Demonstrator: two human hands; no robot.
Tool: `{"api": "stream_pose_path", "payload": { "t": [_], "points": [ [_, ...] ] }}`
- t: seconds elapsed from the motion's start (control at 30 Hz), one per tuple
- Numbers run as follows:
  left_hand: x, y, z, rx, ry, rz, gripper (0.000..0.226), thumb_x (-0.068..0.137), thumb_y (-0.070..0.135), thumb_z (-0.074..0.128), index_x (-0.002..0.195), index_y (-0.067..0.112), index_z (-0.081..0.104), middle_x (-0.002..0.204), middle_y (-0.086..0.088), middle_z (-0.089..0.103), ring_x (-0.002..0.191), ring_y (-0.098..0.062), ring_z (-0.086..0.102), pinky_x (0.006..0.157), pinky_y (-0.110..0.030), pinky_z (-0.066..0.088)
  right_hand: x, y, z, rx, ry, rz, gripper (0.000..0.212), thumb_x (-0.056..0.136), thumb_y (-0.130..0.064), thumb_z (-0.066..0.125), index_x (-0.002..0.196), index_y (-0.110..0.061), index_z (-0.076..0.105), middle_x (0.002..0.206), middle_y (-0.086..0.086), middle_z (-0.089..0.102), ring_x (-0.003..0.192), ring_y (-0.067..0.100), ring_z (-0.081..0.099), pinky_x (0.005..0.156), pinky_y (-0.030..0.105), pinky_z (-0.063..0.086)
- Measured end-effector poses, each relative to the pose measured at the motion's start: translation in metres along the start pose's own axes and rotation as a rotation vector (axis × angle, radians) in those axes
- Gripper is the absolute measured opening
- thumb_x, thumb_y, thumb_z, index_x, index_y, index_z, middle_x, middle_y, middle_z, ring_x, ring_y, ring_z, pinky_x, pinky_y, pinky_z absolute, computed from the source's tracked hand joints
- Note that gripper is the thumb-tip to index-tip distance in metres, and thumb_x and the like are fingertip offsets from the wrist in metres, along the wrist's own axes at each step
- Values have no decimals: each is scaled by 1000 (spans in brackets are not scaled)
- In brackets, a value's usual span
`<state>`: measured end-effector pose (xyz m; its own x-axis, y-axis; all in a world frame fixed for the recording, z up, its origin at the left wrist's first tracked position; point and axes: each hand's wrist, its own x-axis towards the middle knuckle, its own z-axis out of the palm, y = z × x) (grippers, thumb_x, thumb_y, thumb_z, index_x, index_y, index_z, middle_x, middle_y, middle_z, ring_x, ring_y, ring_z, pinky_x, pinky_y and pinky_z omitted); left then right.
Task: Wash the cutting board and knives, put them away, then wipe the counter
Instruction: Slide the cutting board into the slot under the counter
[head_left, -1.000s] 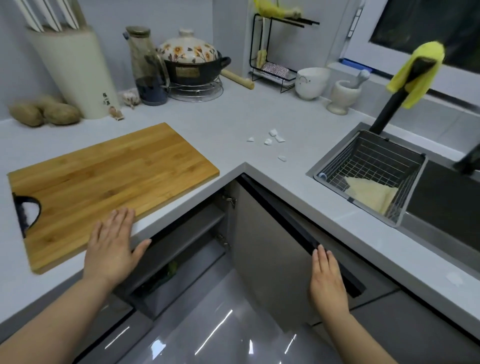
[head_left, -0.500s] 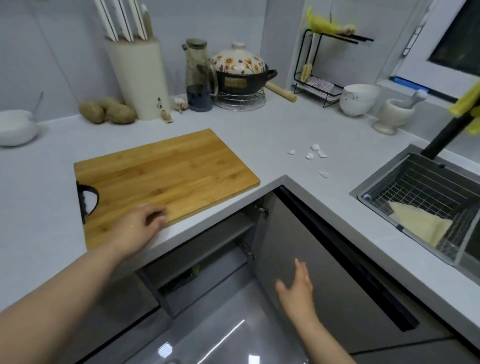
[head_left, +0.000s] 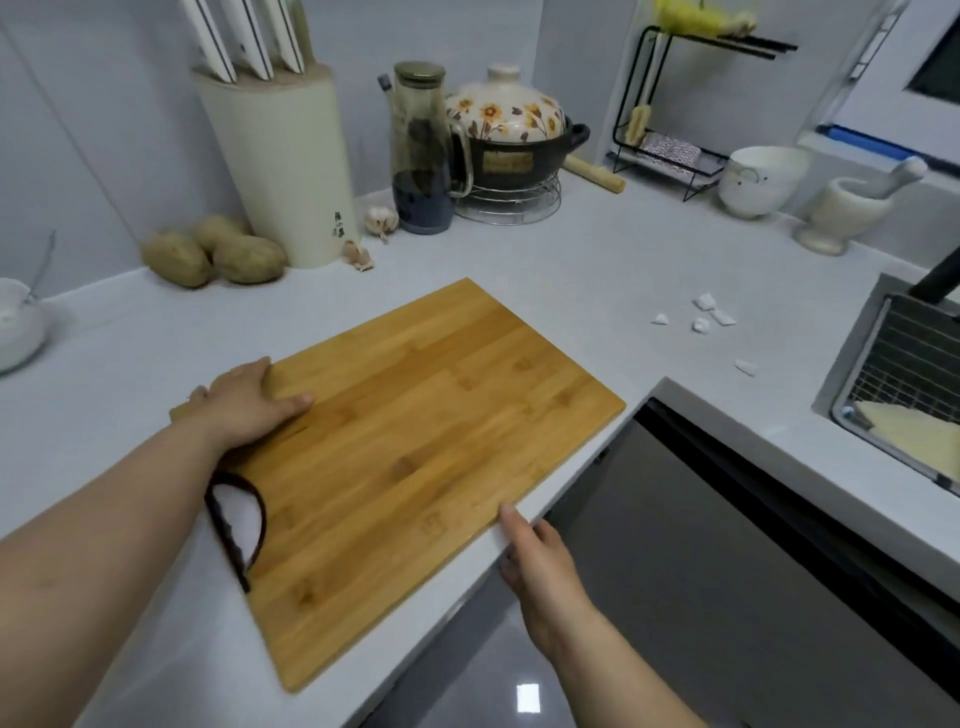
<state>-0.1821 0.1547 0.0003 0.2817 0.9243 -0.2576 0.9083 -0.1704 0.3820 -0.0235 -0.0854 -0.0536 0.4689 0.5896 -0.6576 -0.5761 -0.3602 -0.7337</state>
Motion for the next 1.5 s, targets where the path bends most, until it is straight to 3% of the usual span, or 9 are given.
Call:
{"api": "stream_pose_path", "payload": {
  "t": [0.07, 0.33, 0.53, 0.63, 0.73, 0.93, 1.3, 1.4, 1.5],
  "points": [
    [4, -1, 4, 39, 31, 23, 75, 83, 50, 55, 143, 15, 26, 149, -11, 29, 136, -31, 26, 111, -43, 19, 2, 0, 6, 76, 29, 3, 45, 89, -29, 58, 128, -9, 45, 115, 7, 61, 102, 22, 60, 95, 36, 47],
    [-17, -1, 15, -73, 117, 29, 72, 76, 44, 68, 137, 21, 38, 141, -14, 40, 131, -35, 31, 106, -44, 23, 2, -1, 6, 76, 99, -134, 70, 88, -27, 58, 146, -15, 20, 145, 7, 39, 128, 24, 45, 110, 40, 35],
    [-63, 2, 28, -135, 163, -13, 67, 75, 43, 69, 132, 20, 44, 138, -14, 43, 130, -34, 32, 106, -44, 23, -9, -7, -12, 107, 22, -232, 40, 96, -11, 42, 136, -15, 38, 116, -1, 58, 96, 12, 58, 80, 22, 47],
    [-95, 6, 41, -170, 192, -37, 66, 73, 42, 70, 130, 18, 46, 135, -15, 45, 128, -34, 34, 104, -43, 27, -16, -13, -31, 149, 1, -221, 30, 96, -4, 37, 121, -14, 49, 94, -2, 62, 83, 11, 59, 65, 22, 50],
    [-132, 17, 56, -200, 219, -72, 67, 73, 43, 71, 129, 15, 47, 134, -14, 47, 126, -33, 36, 103, -42, 30, -27, -13, -61, 203, -20, -197, 27, 96, -2, 37, 115, -12, 53, 93, 3, 64, 79, 16, 63, 55, 22, 56],
    [-207, 44, 92, -231, 257, -112, 68, 72, 45, 70, 129, 14, 46, 133, -13, 48, 126, -32, 37, 102, -40, 31, -58, 3, -125, 152, -55, -220, 30, 98, -18, 40, 127, -22, 45, 105, 1, 63, 92, 19, 61, 79, 38, 52],
    [-302, 73, 144, -312, 174, -105, 63, 79, 32, 68, 133, 13, 42, 135, -13, 44, 128, -29, 36, 103, -37, 31, -101, 26, -228, 202, -57, -253, 34, 97, -11, 41, 130, -16, 46, 98, 3, 63, 84, 18, 62, 71, 36, 53],
    [-313, 77, 154, -515, 33, -170, 54, 83, 26, 64, 131, 10, 45, 123, -10, 53, 113, -25, 50, 90, -31, 39, -110, 29, -257, 197, -77, -270, 28, 96, -11, 41, 120, -20, 51, 97, 3, 65, 70, 15, 70, 55, 26, 58],
    [-322, 83, 165, -758, -164, -259, 35, 87, 21, 60, 119, 7, 56, 84, 3, 59, 75, -14, 56, 63, -24, 42, -115, 34, -278, 153, -32, -277, 26, 95, -14, 44, 116, -24, 55, 100, 5, 66, 71, 14, 70, 53, 25, 58]
  ]
}}
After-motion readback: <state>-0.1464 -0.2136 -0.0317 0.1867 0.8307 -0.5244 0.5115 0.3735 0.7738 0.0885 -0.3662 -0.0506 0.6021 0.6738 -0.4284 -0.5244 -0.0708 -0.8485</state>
